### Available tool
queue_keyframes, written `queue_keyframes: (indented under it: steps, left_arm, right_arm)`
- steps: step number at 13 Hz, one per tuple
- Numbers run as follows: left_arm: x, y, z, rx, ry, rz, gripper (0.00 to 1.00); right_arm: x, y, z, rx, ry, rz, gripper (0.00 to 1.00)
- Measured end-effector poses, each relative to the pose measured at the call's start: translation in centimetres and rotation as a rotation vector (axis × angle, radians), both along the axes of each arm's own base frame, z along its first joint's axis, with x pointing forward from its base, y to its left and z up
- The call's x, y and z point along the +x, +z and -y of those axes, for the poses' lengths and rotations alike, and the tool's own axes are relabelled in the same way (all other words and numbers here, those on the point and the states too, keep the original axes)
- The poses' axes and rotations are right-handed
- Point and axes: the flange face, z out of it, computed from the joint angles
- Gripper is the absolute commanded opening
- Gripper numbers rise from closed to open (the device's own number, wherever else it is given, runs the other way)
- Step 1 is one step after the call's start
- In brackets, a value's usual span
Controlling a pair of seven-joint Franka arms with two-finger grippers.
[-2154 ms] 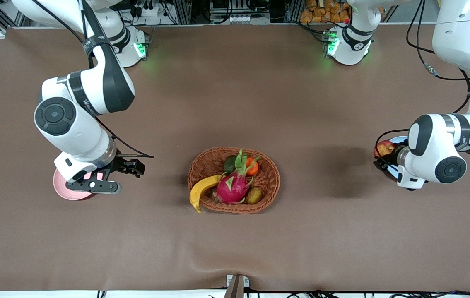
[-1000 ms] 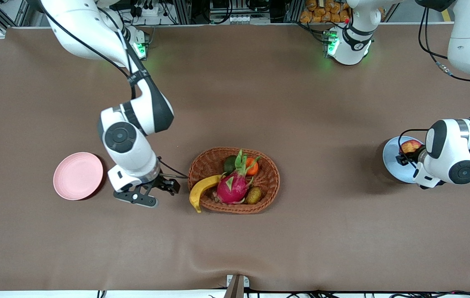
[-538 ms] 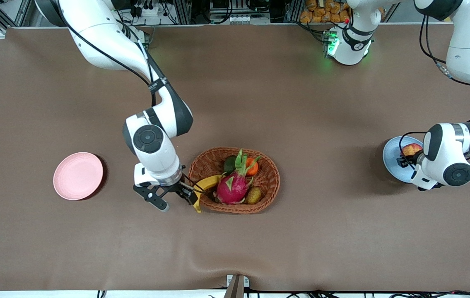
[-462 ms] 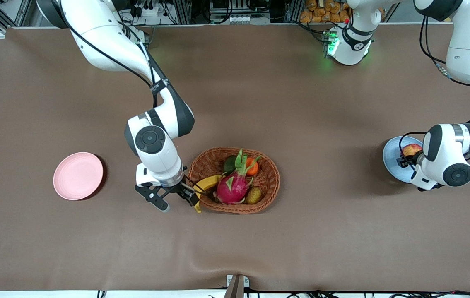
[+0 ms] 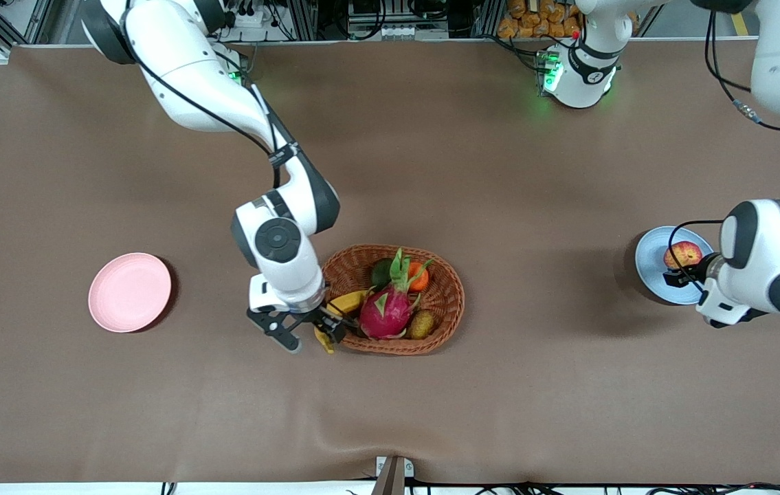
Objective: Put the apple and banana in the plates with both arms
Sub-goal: 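Release the apple with the left gripper while the right gripper grasps banana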
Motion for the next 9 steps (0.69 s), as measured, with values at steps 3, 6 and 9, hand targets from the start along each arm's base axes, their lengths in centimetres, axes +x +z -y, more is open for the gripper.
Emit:
queue_keyframes:
  steps: [3,6,9]
  left_arm:
    - [1.7,10.9,4.7,-0.133,0.03,0.051,1.0]
    - [1.0,19.1,7.0,-0.165,0.003,0.158,1.0]
    - [-1.1,26.5,9.8,-0.172,-0.096,0.263,1.0]
  right_arm:
    - [-0.8,-0.5,-1.1,-0.041,0.036,0.005,0.91]
    - [-0.6,-1.0,-0.7,-0.057,0.035,0.004,0.75]
    - [-0.6,-1.6,-0.6,-0.064,0.035,-0.001,0.64]
